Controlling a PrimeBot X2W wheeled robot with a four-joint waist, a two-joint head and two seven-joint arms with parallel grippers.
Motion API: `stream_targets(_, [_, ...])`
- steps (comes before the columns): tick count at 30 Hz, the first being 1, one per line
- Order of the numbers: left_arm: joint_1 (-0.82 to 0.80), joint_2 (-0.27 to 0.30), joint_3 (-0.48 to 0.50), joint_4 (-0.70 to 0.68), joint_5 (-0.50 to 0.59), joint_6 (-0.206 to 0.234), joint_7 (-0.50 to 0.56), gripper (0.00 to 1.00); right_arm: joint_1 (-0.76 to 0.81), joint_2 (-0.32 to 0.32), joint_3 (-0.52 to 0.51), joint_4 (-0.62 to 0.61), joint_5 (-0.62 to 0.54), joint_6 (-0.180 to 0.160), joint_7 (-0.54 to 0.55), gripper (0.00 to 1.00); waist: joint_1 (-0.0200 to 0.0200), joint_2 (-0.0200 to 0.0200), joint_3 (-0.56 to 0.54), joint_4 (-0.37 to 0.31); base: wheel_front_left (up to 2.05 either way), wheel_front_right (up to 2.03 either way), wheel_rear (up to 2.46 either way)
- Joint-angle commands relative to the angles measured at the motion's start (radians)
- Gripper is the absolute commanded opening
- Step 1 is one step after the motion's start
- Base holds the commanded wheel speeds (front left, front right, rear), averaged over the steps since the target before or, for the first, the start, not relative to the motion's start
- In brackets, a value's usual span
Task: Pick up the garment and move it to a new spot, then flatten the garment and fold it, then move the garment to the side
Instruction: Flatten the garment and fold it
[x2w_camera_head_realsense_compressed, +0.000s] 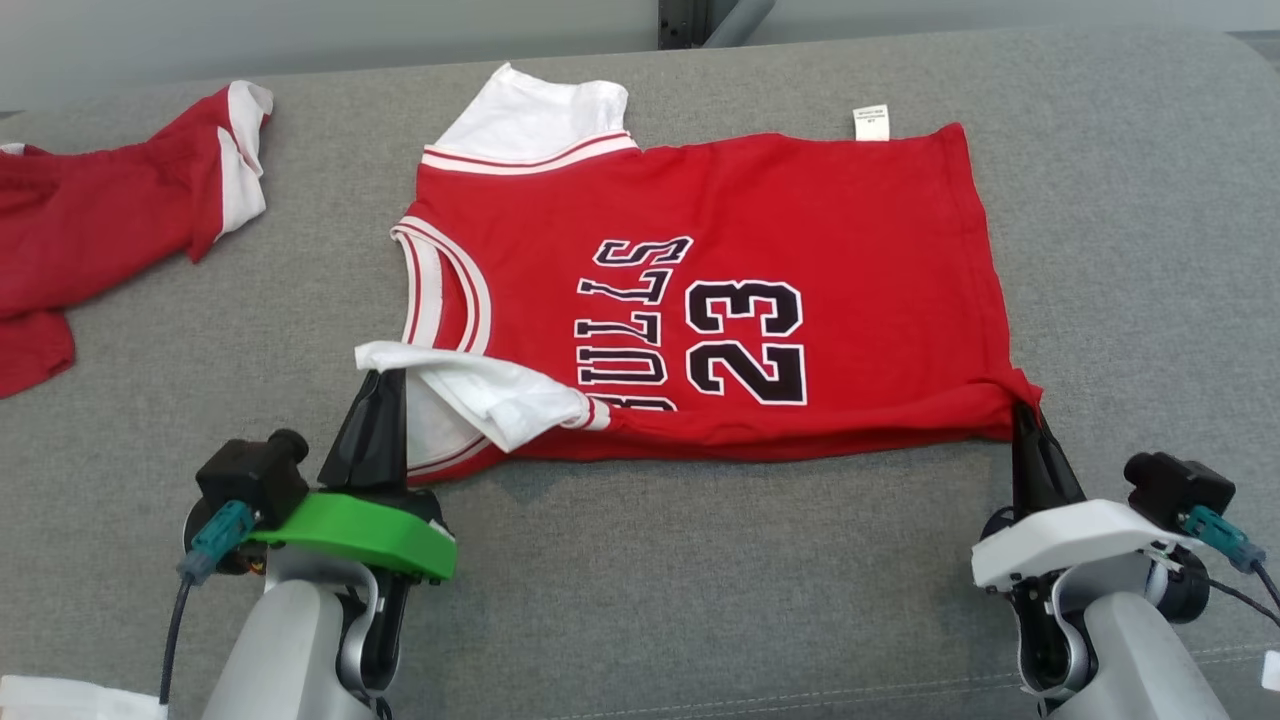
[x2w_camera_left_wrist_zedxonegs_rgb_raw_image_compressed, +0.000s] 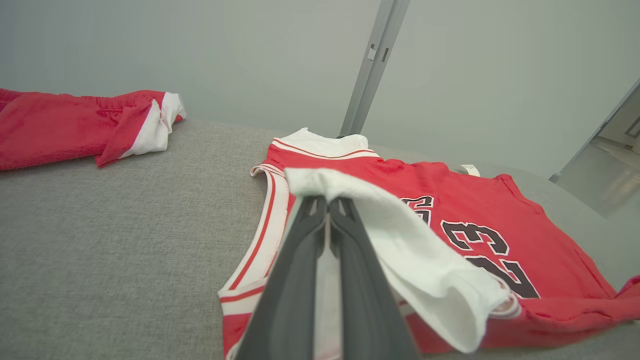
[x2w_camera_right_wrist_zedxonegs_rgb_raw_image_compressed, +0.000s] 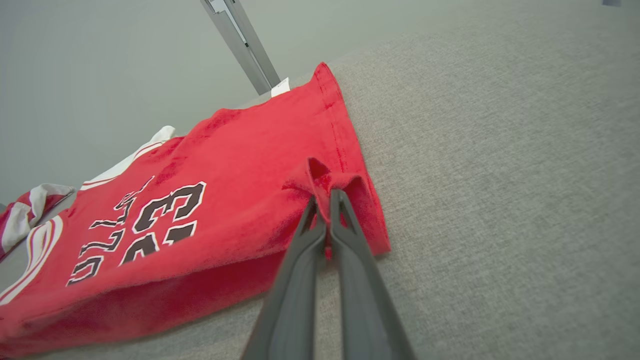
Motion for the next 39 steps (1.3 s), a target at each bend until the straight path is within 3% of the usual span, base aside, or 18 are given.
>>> stream_targets(1, [-0.042, -0.005, 0.001, 0.032, 0.007, -0.004, -0.001, 0.00, -0.033, -0.002, 0.010, 0.025, -0.007, -0.001, -0.003, 0.00, 0.0000, 0.0000, 0.025, -0.013, 0.00, 0.00, 0.00])
stream_targets(8, [-0.167, -0.013, 0.021, 0.150, 0.031, -0.004, -0.001, 0.00, -0.176, -0.002, 0.027, 0.149, -0.027, -0.001, -0.003, 0.00, 0.0000, 0.0000, 0.083, -0.032, 0.00, 0.00, 0.00])
stream_targets(17, [-0.244, -0.020, 0.049, 0.196, 0.059, -0.004, -0.001, 0.00, -0.280, -0.003, 0.043, 0.233, -0.043, -0.001, -0.003, 0.01, 0.0000, 0.0000, 0.117, -0.040, 0.00, 0.00, 0.00])
stream_targets(18, [-0.248, -0.020, 0.049, 0.202, 0.063, -0.004, -0.001, 0.00, -0.288, -0.003, 0.042, 0.239, -0.045, -0.001, -0.003, 0.13, 0.0000, 0.0000, 0.118, -0.040, 0.00, 0.00, 0.00])
stream_targets(19, [-0.252, -0.020, 0.053, 0.205, 0.066, -0.004, -0.001, 0.00, -0.294, -0.003, 0.040, 0.245, -0.045, -0.001, -0.003, 0.32, 0.0000, 0.0000, 0.120, -0.041, 0.00, 0.00, 0.00])
stream_targets(20, [-0.255, -0.021, 0.059, 0.209, 0.069, -0.004, -0.001, 0.00, -0.300, -0.003, 0.036, 0.247, -0.041, -0.001, -0.003, 0.67, 0.0000, 0.0000, 0.121, -0.041, 0.00, 0.00, 0.00])
stream_targets(21, [-0.258, -0.022, 0.063, 0.212, 0.074, -0.004, -0.001, 0.23, -0.307, -0.003, 0.033, 0.248, -0.039, -0.001, -0.003, 1.00, 0.0000, 0.0000, 0.122, -0.041, 0.00, 0.00, 0.00])
stream_targets(22, [-0.261, -0.024, 0.065, 0.212, 0.075, -0.004, -0.001, 0.65, -0.313, -0.003, 0.030, 0.248, -0.041, -0.001, -0.003, 1.00, 0.0000, 0.0000, 0.123, -0.042, 0.00, 0.00, 0.00])
stream_targets(23, [-0.263, -0.025, 0.068, 0.213, 0.077, -0.004, -0.001, 0.92, -0.319, -0.003, 0.025, 0.245, -0.044, -0.001, -0.003, 1.00, 0.0000, 0.0000, 0.123, -0.041, 0.00, 0.00, 0.00])
stream_targets(24, [-0.264, -0.026, 0.070, 0.212, 0.080, -0.004, -0.001, 1.00, -0.324, -0.003, 0.019, 0.242, -0.049, -0.001, -0.003, 1.00, 0.0000, 0.0000, 0.124, -0.041, 0.00, 0.00, 0.00])
stream_targets(39, [-0.122, -0.011, 0.072, 0.116, 0.002, -0.004, -0.001, 1.00, -0.223, -0.002, -0.078, 0.081, -0.116, -0.001, -0.003, 1.00, 0.0000, 0.0000, 0.090, -0.023, 0.00, 0.00, 0.00])
